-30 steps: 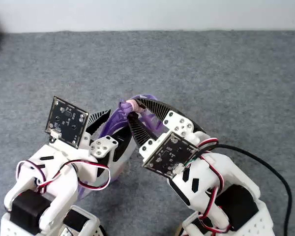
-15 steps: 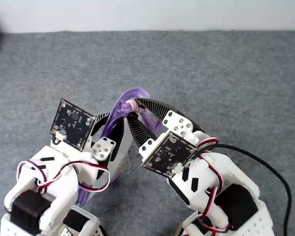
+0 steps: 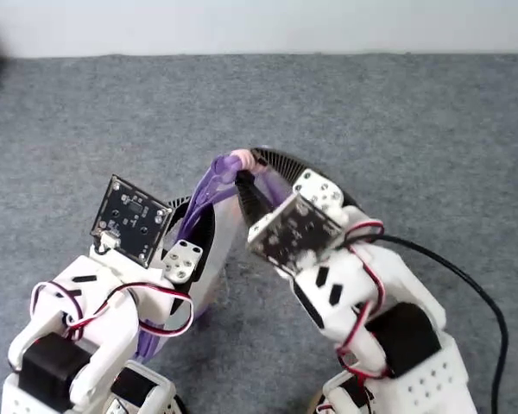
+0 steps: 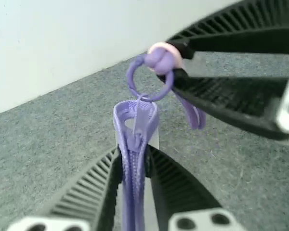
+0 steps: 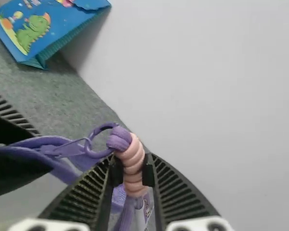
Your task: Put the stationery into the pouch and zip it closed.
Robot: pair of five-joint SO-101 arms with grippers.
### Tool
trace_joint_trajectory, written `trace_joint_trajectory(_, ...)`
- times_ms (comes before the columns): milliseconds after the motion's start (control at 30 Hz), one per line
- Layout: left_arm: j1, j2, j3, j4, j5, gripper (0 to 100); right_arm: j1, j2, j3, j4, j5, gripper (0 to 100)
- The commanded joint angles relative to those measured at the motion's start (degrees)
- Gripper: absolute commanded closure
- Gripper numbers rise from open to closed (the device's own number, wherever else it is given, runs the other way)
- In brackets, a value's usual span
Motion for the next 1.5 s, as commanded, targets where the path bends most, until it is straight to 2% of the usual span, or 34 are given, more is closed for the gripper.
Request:
trace_joint_trajectory(0,-0.5,-0.4,-3.1,0.4,-1.2,99,4.1,1.6,-2.7,-4.1,0.2,99.1)
trace_joint_trajectory(333,-0.6,-0.4,-8.3,6.1,-1.0,99,9.6,7.3,-2.7,-6.8,0.1,99.1)
trace_joint_trajectory(567,-0.6,-0.4,-8.7,6.2,-1.1,99,10.1,8.0,-0.4,-8.5,0.3,99.1)
trace_joint_trajectory(733,-0.6,-0.4,-8.8,6.9,-1.2,99,13.8,8.0,5.5,-14.0,0.6,99.1)
trace_joint_trajectory(900,-0.6,-0.4,-8.8,6.5,-1.2,99,14.7,7.5,7.0,-14.6,0.2,99.1)
trace_joint_trajectory(1100,-0.6,-0.4,-8.7,6.5,-1.2,99,10.6,5.8,5.0,-12.7,0.4,97.9)
trace_joint_trajectory(1333,-0.6,-0.2,-8.4,6.5,-1.2,99,3.8,4.9,2.7,-5.2,0.5,80.5)
trace_joint_trajectory(1467,-0.6,-0.2,-8.4,6.5,-1.1,99,2.2,7.2,2.7,-6.5,0.5,87.6)
